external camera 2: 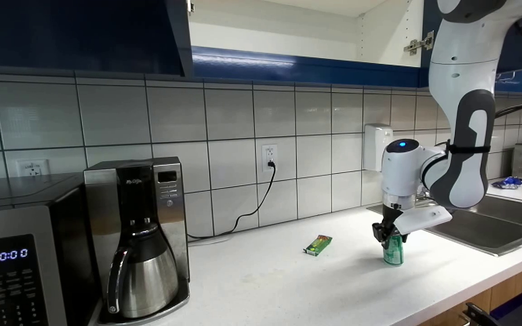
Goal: Pick up the canned drink and put it in the shelf
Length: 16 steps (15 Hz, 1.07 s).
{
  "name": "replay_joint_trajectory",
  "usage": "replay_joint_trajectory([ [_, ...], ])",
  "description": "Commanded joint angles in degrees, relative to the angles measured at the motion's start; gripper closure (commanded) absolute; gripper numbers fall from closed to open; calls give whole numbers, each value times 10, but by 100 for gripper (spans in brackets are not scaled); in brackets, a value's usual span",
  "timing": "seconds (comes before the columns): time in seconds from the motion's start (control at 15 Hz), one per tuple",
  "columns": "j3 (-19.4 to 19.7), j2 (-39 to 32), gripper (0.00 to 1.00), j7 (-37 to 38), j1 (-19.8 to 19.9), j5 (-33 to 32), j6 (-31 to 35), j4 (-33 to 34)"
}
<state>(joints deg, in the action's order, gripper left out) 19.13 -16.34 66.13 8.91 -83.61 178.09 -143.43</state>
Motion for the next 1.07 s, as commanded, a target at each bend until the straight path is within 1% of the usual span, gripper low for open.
replay_joint_trajectory([
  [0.0,-10,38,60,-3,-14,11,-7,-27],
  [0.2,-19,61,60,-9,-27,22,-13,-45],
  [0.47,-37,95,60,-36,-38,66,-16,-83],
  [0.73,-60,128,60,-96,-40,136,-18,-124],
  [1.0,-91,159,60,-193,-38,243,-23,-162],
])
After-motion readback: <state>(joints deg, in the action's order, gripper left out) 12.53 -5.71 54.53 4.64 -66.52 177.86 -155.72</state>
